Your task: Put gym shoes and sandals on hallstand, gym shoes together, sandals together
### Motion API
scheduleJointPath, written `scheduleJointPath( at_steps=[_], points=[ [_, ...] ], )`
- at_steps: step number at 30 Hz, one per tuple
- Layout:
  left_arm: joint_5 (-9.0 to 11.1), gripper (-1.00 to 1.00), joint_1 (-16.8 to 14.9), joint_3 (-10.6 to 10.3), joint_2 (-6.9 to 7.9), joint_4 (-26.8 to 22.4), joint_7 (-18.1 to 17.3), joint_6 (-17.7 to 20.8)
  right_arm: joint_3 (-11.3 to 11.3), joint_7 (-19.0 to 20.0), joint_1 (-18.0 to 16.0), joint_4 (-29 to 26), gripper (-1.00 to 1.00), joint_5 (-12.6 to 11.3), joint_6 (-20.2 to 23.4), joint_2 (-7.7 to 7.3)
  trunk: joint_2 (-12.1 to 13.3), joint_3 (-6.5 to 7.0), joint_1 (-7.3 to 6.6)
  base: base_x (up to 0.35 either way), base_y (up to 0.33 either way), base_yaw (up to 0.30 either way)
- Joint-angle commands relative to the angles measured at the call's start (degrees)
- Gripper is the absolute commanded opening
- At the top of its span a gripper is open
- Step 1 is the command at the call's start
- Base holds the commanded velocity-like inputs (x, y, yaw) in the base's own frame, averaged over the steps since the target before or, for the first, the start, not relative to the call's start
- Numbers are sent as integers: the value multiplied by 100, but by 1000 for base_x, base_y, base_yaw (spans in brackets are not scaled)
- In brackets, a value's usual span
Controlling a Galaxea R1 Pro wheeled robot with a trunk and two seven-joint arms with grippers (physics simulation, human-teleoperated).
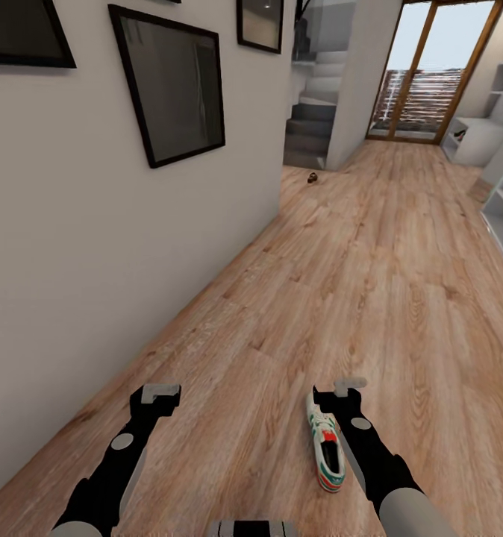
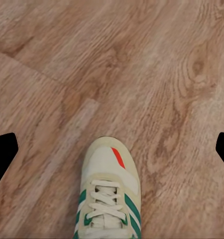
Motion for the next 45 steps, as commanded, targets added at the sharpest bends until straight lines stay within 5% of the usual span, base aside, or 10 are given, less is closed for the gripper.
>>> scheduleJointPath(
  at_steps=[1,14,45],
  points=[
    [-57,100,-1,30,-4,1,-23,-23,-22,-1,-1,-7,100,60,17,6,-3,-36,1,0,0,110],
    [-55,100,-6,29,-56,-1,-32,-16,-28,-1,-1,-9,100,54,13,6,-21,-432,34,0,0,105],
    [-58,100,3,26,-41,-2,-36,-68,-31,-1,0,-8,100,42,-1,-2,-21,-526,34,-95,0,-32]
  ],
)
